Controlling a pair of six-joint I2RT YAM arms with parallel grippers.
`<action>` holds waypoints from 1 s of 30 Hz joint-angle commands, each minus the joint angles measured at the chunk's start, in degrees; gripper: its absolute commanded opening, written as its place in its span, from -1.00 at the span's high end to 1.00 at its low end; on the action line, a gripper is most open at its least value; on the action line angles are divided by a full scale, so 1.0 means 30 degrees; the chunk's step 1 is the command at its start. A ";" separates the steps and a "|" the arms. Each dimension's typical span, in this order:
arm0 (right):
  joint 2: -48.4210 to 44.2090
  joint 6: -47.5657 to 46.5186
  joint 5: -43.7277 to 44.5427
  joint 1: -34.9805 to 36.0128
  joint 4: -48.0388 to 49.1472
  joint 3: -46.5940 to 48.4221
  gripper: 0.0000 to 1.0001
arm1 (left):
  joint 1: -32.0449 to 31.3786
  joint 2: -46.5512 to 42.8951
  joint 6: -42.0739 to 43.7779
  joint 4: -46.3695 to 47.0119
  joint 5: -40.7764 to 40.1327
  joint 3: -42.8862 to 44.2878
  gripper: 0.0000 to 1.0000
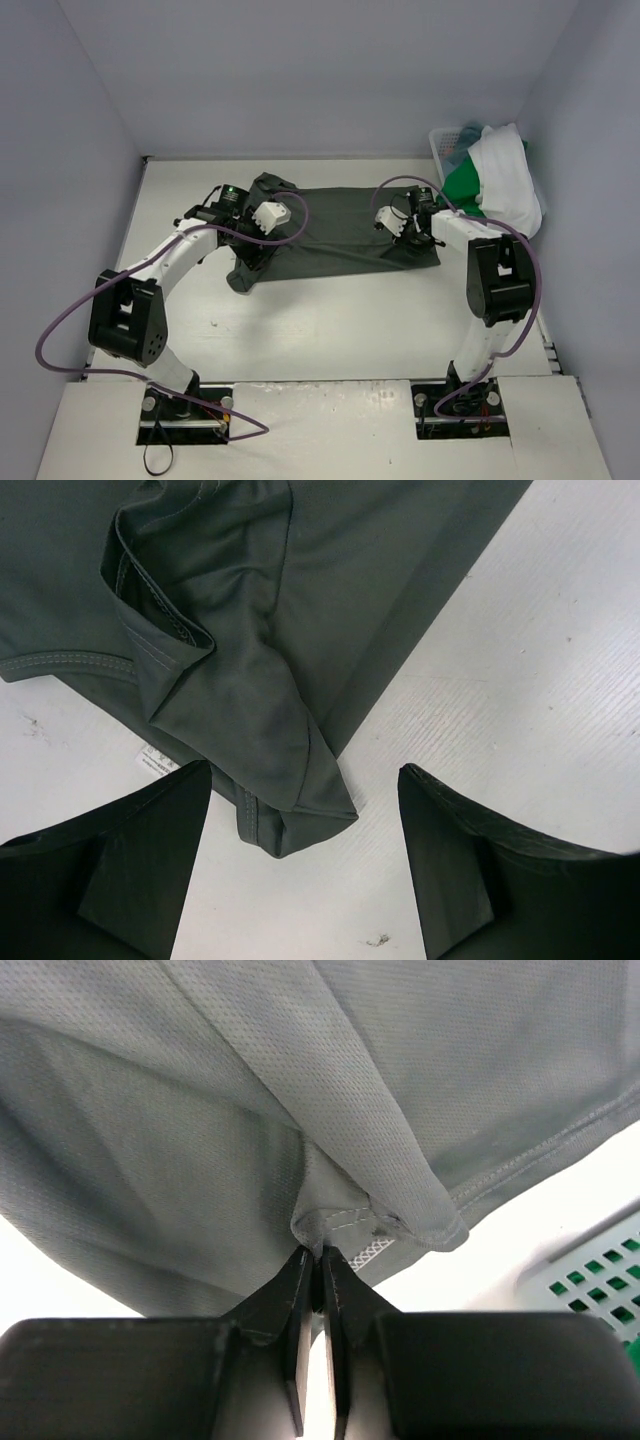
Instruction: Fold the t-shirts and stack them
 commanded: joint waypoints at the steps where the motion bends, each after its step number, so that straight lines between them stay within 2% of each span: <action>1: -0.0132 -0.0075 0.0339 -0.0243 0.0115 0.1064 0.91 | -0.0233 -0.0056 0.0326 0.0808 0.0242 0.0083 -0.39; 14: 0.2181 0.0628 0.1714 -0.0361 0.0934 0.3525 1.00 | -0.0556 0.1086 0.0444 0.1686 0.0037 -0.0269 -0.39; 28: 0.4379 0.0716 0.4616 -0.0390 0.1902 0.3352 1.00 | -0.0761 0.2873 0.0386 0.3267 -0.1397 -0.0357 -0.38; 30: 0.4554 0.0774 0.4703 -0.0361 0.1961 0.3263 0.92 | -0.0790 0.3078 0.0298 0.3794 -0.1719 -0.0357 -0.37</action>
